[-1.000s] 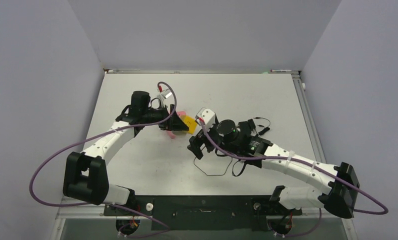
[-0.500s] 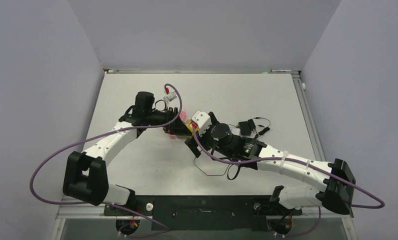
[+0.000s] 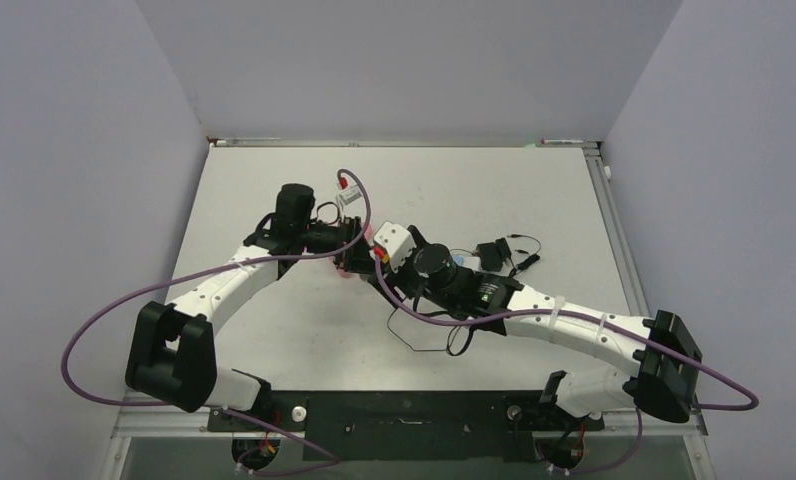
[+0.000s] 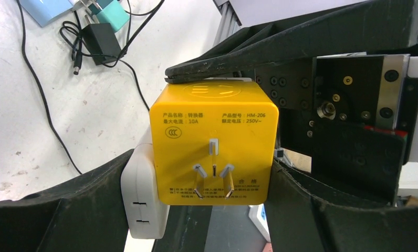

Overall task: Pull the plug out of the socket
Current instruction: Remove the plug from the socket.

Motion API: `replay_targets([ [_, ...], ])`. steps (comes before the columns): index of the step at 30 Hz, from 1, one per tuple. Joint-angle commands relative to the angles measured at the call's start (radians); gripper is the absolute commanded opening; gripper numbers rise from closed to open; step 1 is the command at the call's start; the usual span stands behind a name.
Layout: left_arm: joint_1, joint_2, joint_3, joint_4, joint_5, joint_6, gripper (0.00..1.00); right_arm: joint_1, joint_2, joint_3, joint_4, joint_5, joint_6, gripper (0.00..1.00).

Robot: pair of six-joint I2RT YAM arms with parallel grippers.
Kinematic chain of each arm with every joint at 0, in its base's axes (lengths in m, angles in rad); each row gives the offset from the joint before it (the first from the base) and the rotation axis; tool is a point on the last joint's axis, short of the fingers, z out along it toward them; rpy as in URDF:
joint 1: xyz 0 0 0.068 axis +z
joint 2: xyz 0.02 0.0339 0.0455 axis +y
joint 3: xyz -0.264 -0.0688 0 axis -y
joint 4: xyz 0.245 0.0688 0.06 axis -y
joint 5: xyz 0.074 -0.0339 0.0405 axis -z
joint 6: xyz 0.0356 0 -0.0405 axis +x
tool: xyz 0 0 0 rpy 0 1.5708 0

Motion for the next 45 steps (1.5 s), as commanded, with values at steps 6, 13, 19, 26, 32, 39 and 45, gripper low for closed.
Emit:
replay_targets([
  [6, 0.000, -0.018, 0.000, 0.221, 0.087, -0.110, 0.00, 0.003, -0.030, 0.017, 0.060, 0.012, 0.003, 0.43],
  [13, 0.072, -0.049, 0.004, 0.205, 0.013, -0.108, 0.88, -0.008, -0.072, -0.031, 0.078, 0.075, 0.071, 0.05],
  [19, 0.117, -0.092, -0.004, 0.202, -0.027, -0.086, 0.96, -0.127, -0.147, -0.117, 0.128, -0.007, 0.180, 0.05],
  [26, 0.114, -0.179, -0.004, 0.149, -0.098, 0.029, 0.96, -0.304, -0.211, -0.191, 0.213, -0.136, 0.319, 0.05],
  [32, 0.053, -0.289, -0.067, 0.225, -0.190, 0.067, 0.96, -0.403, -0.247, -0.267, 0.429, -0.349, 0.546, 0.05],
  [39, 0.007, -0.250, -0.065, 0.247, -0.173, 0.028, 0.96, -0.399, -0.250, -0.285, 0.590, -0.464, 0.640, 0.05],
  [45, -0.016, -0.223, -0.072, 0.287, -0.159, -0.014, 0.96, -0.381, -0.230, -0.253, 0.581, -0.537, 0.632, 0.05],
])
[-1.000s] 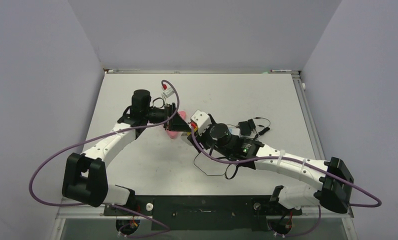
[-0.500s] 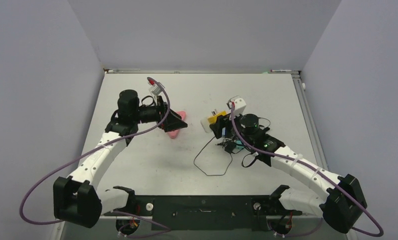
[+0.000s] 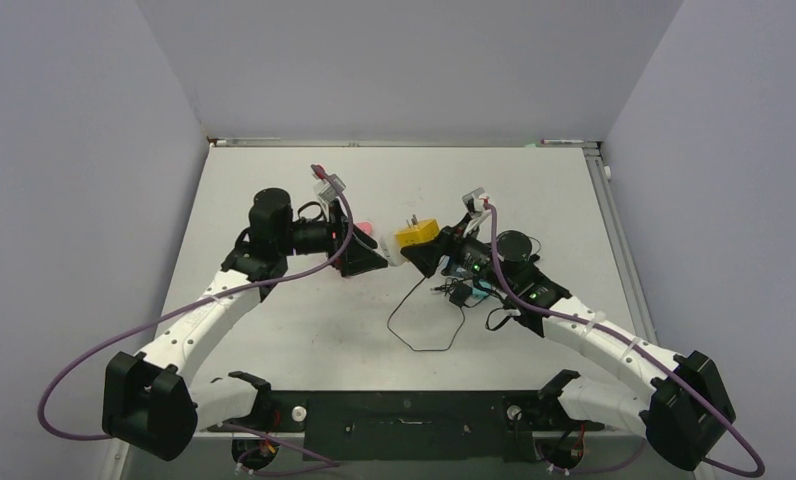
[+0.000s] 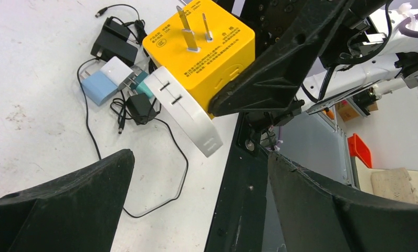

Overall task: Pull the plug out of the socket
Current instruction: Remove the plug from the socket.

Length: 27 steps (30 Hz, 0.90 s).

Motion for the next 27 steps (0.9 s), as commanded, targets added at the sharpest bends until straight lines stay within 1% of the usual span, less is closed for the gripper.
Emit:
replay_targets([
  [1, -0.018, 0.013, 0.009, 0.068, 0.007, -0.021, 0.96, 0.020, -0.010, 0.057, 0.131, -0.104, 0.023, 0.05],
  [10, -0.025, 0.033, 0.002, 0.095, 0.009, -0.052, 0.96, 0.083, 0.019, 0.112, 0.069, -0.096, -0.038, 0.05],
  [16, -0.035, 0.036, 0.020, 0.039, -0.010, -0.013, 0.96, 0.091, 0.018, 0.124, 0.064, -0.101, -0.046, 0.05],
  [23, -0.034, 0.017, 0.030, 0.010, 0.009, 0.025, 0.98, 0.044, 0.012, 0.134, 0.077, -0.204, -0.011, 0.05],
  [27, -0.034, 0.008, 0.034, 0.000, 0.025, 0.039, 1.00, 0.003, 0.014, 0.130, 0.126, -0.292, 0.042, 0.05],
])
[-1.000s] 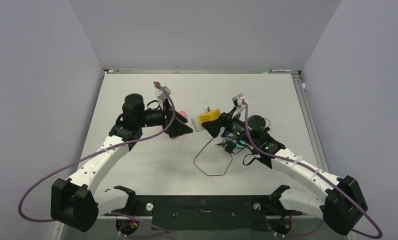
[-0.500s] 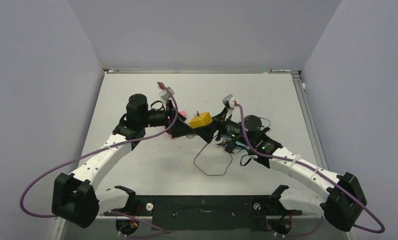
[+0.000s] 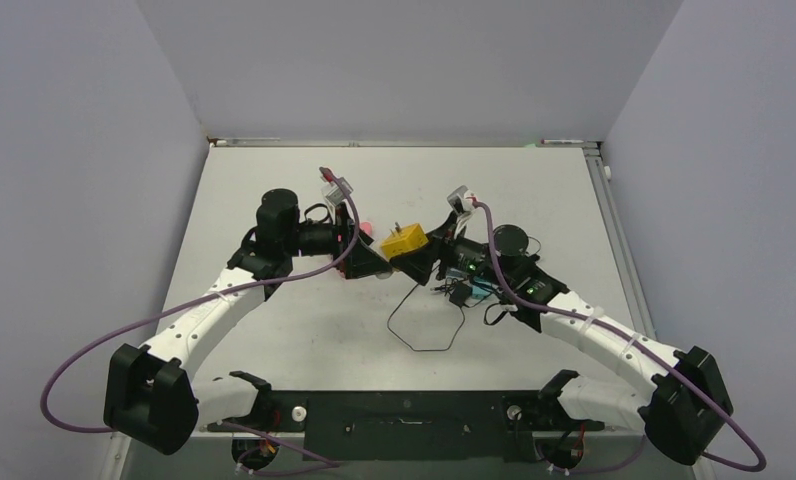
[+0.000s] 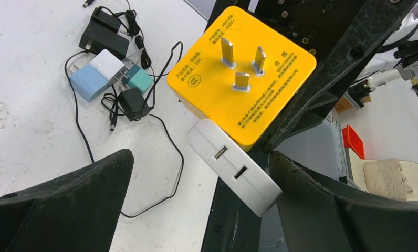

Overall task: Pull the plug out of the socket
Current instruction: Remove the plug from the socket.

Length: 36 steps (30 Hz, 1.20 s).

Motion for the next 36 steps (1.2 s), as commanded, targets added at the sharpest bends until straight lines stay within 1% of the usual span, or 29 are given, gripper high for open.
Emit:
replay_targets([
  [1, -0.002, -0.031, 0.035, -0.005, 0.023, 0.043, 1.00, -0.045, -0.009, 0.061, 0.167, -0.147, 0.074, 0.05],
  [3, -0.002, -0.038, 0.035, -0.004, 0.025, 0.047, 1.00, -0.065, -0.003, 0.060, 0.198, -0.191, 0.105, 0.05],
  [5, -0.002, -0.040, 0.035, -0.007, 0.021, 0.050, 0.95, -0.075, 0.004, 0.065, 0.211, -0.225, 0.118, 0.05],
  [12, -0.001, -0.038, 0.045, -0.038, 0.009, 0.067, 0.85, -0.093, 0.010, 0.089, 0.234, -0.308, 0.155, 0.05],
  [22, 0.012, -0.058, 0.052, -0.061, -0.005, 0.086, 0.79, -0.129, 0.009, 0.094, 0.300, -0.398, 0.225, 0.05],
  [24, 0.012, -0.065, 0.048, -0.044, 0.025, 0.073, 0.79, -0.133, 0.014, 0.093, 0.298, -0.408, 0.225, 0.05],
  [25, 0.012, -0.070, 0.041, -0.009, 0.052, 0.052, 0.80, -0.137, 0.016, 0.093, 0.297, -0.413, 0.226, 0.05],
  [28, 0.012, -0.100, -0.009, 0.179, 0.130, -0.056, 0.88, -0.140, 0.029, 0.096, 0.298, -0.435, 0.232, 0.05],
  [29, 0.012, -0.104, -0.018, 0.200, 0.141, -0.075, 0.91, -0.140, 0.034, 0.099, 0.301, -0.447, 0.236, 0.05],
  [32, 0.011, -0.110, -0.014, 0.206, 0.168, -0.077, 0.97, -0.140, 0.048, 0.110, 0.303, -0.477, 0.242, 0.05],
  [36, -0.004, -0.121, -0.015, 0.199, 0.166, -0.063, 0.97, -0.140, 0.063, 0.124, 0.295, -0.499, 0.243, 0.05],
])
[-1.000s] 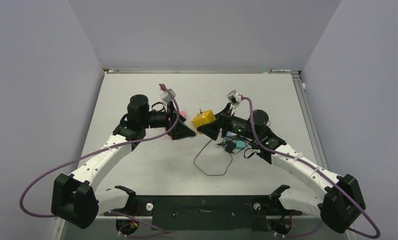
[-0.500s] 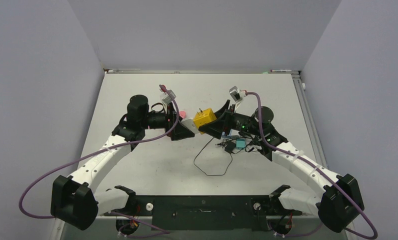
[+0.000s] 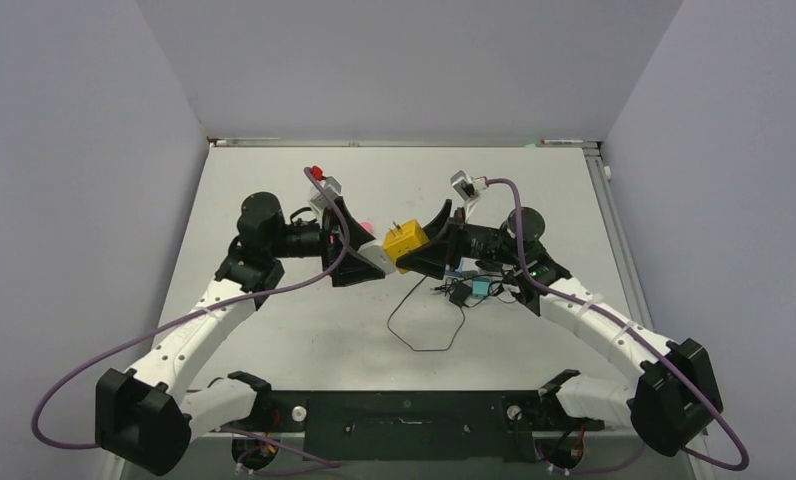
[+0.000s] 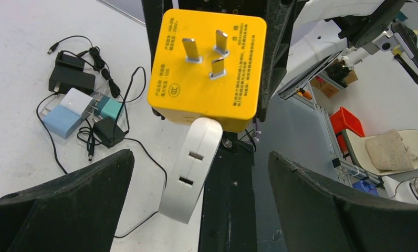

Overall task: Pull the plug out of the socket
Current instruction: Remove the plug from the socket.

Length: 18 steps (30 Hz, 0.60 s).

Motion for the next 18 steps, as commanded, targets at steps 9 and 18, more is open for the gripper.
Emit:
replay_targets([
  [9, -0.027, -0.019, 0.017, 0.010, 0.035, 0.036, 0.76, -0.005, 0.017, 0.071, 0.087, -0.057, 0.001, 0.05],
  [18, -0.029, -0.016, 0.021, 0.000, 0.036, 0.043, 0.43, -0.005, 0.006, 0.080, 0.026, -0.048, -0.040, 0.05],
])
